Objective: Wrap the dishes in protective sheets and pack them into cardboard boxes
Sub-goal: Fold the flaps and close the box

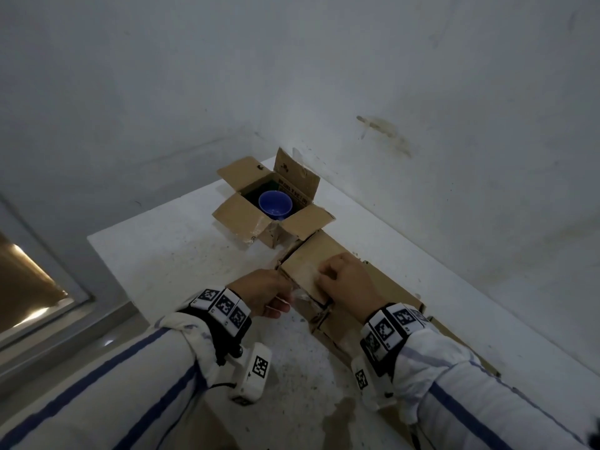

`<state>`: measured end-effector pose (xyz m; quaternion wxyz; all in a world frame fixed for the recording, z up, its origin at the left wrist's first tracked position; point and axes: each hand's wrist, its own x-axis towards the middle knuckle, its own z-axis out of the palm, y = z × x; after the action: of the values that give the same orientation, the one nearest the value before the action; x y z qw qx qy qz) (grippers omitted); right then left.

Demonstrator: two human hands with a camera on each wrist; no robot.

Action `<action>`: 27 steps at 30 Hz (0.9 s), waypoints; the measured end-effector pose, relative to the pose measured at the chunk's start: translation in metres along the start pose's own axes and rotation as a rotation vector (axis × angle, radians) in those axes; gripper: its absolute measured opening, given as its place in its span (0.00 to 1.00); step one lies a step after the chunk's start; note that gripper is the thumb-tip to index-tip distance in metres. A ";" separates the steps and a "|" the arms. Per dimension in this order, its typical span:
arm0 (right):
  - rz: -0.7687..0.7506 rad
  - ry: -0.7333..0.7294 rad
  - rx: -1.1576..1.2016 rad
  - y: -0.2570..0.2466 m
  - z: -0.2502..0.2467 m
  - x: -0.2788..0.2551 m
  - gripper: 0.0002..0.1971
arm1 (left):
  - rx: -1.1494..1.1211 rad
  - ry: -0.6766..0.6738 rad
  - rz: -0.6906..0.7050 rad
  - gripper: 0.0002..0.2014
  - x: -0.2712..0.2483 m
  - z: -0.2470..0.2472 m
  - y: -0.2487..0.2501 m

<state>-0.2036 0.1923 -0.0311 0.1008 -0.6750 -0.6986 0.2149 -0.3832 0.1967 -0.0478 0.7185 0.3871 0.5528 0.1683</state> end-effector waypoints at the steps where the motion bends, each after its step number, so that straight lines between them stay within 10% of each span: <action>1: 0.015 0.007 -0.003 -0.002 0.001 0.000 0.08 | 0.008 -0.004 0.002 0.04 0.000 0.000 0.000; 15: 0.079 0.056 -0.047 -0.014 0.007 0.001 0.01 | -0.045 0.053 -0.053 0.09 0.007 0.000 -0.003; 27: 0.017 0.001 -0.162 -0.011 0.012 0.003 0.17 | 0.023 -0.038 -0.117 0.03 0.016 -0.006 -0.015</action>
<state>-0.2183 0.1932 -0.0372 0.0441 -0.6871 -0.7078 0.1582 -0.3859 0.1999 -0.0699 0.7332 0.3653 0.5624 0.1122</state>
